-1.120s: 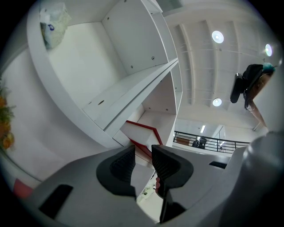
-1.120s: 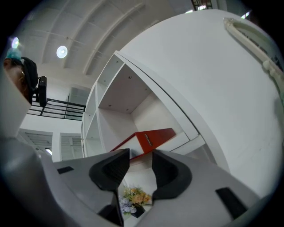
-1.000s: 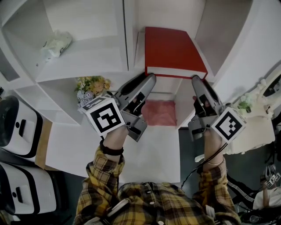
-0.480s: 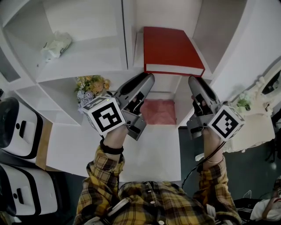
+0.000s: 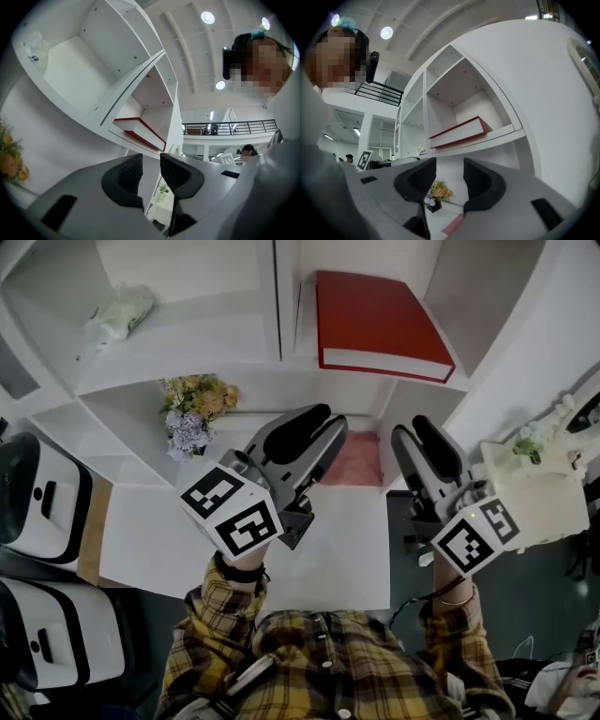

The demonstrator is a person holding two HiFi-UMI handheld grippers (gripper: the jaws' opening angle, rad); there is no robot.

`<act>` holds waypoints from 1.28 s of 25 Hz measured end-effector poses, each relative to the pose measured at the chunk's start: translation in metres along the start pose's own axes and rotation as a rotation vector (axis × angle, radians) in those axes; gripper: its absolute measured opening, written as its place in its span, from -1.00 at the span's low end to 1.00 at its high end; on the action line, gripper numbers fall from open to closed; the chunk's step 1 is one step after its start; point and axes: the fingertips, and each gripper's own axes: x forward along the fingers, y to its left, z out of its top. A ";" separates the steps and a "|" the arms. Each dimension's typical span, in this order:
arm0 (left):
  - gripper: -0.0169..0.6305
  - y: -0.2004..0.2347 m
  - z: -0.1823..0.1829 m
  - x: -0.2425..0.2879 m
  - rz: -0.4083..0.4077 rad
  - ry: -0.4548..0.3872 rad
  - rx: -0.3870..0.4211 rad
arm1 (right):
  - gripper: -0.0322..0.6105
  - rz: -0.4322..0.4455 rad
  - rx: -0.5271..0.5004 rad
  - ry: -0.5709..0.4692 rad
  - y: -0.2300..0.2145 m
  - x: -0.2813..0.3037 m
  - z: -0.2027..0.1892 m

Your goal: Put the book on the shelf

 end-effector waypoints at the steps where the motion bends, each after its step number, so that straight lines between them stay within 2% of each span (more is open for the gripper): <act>1: -0.56 -0.003 -0.005 -0.003 -0.002 0.008 0.006 | -0.35 0.007 -0.011 0.008 0.005 -0.002 -0.005; 10: -0.56 -0.009 -0.063 -0.030 0.033 0.086 0.044 | -0.35 0.036 -0.137 0.041 0.034 -0.015 -0.063; 17: -0.56 -0.019 -0.117 -0.050 0.073 0.202 0.177 | -0.36 0.074 -0.063 0.119 0.046 -0.026 -0.122; 23: -0.60 -0.018 -0.145 -0.066 0.098 0.212 0.122 | -0.43 0.101 -0.026 0.181 0.053 -0.039 -0.156; 32: -0.72 -0.015 -0.181 -0.088 0.134 0.257 0.071 | -0.57 0.134 0.005 0.219 0.062 -0.049 -0.183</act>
